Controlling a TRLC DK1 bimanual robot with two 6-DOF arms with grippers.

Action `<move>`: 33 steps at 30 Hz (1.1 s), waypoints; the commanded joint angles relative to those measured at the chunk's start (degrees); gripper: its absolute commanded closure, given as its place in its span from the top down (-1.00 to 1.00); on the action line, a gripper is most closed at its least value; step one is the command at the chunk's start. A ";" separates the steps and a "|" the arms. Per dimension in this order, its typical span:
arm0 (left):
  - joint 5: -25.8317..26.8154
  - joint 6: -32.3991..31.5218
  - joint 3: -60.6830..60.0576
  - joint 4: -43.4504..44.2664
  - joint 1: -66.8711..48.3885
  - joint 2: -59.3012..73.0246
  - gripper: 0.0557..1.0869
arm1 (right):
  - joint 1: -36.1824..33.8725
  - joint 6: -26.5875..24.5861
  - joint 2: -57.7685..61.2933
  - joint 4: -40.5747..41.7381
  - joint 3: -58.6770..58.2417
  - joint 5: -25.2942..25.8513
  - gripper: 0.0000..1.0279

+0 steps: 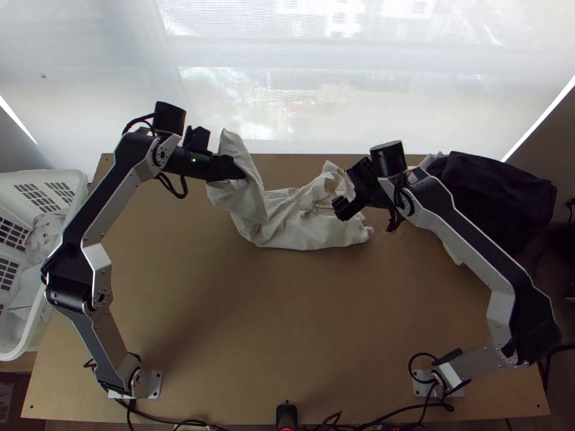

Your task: Fold the t-shirt

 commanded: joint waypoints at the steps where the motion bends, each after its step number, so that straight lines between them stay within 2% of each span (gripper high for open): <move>1: -0.06 -5.12 0.96 8.16 -3.84 2.59 -0.94 | -2.80 -0.18 -5.05 -0.59 -3.83 0.01 0.91; 8: -0.15 -8.72 2.46 15.55 -8.06 5.58 -0.94 | -3.24 -0.18 -6.20 -1.65 -5.32 0.01 0.91; 13: -0.15 -10.30 3.86 17.48 -11.75 8.83 -0.94 | -3.59 -0.27 -6.81 -2.79 -5.41 0.01 0.91; 33: -0.06 -13.03 18.54 18.01 -18.43 25.62 -0.93 | -4.20 -0.53 -7.07 -4.37 -4.97 0.54 0.91</move>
